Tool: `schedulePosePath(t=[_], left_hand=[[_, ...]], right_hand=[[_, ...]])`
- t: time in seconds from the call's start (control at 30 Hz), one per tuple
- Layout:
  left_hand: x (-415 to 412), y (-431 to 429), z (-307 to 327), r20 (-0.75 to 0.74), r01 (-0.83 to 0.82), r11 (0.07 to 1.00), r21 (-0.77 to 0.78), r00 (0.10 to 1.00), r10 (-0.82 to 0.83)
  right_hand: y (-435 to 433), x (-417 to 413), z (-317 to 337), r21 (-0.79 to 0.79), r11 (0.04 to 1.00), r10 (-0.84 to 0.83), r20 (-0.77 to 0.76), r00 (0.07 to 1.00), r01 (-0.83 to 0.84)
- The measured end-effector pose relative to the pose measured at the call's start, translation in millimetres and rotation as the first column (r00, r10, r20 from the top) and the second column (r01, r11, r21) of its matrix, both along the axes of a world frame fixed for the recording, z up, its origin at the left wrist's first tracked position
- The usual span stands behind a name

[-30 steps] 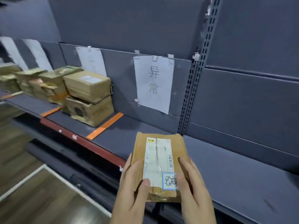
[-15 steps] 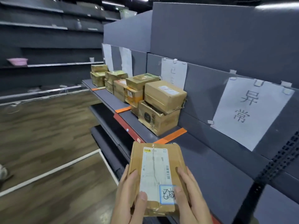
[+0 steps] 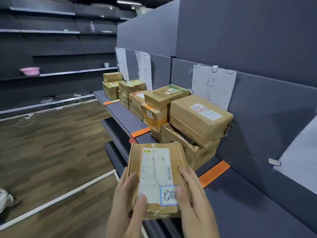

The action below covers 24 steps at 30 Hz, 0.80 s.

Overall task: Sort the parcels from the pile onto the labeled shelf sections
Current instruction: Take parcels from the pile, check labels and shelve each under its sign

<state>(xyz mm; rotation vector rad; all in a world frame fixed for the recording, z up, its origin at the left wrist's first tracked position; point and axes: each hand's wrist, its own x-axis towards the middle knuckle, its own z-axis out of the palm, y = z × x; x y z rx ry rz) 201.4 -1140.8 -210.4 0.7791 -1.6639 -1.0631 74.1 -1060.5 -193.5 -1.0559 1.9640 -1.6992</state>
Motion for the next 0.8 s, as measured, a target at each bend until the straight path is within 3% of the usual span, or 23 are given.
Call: schedulePosePath(t=[0.1, 0.27, 0.43, 0.63, 0.8], left_hand=[[-15, -36, 5, -0.018, 0.023, 0.998, 0.058, 1.000, -0.022], [-43, -113, 9, 0.001, 0.083, 0.996, 0.020, 0.997, -0.083], [-73, -205, 8, -0.038, 0.247, 0.968, 0.052, 0.969, -0.246], [-113, -338, 36, -0.004, 0.552, 0.834, -0.007, 0.834, -0.552], [-156, -419, 74, 0.067, 0.710, 0.703, -0.025, 0.703, -0.708]], right_hand=[[-37, -13, 2, 0.021, 1.000, -0.006, 0.006, 1.000, 0.006], [-103, -33, 3, 0.028, 0.996, -0.080, 0.014, 0.997, 0.080], [-178, -46, 1, 0.035, 0.974, -0.223, -0.026, 0.975, 0.223], [-279, -53, 23, -0.027, 0.875, -0.483, -0.057, 0.874, 0.483], [-348, -81, 54, -0.027, 0.803, -0.594, -0.111, 0.797, 0.595]])
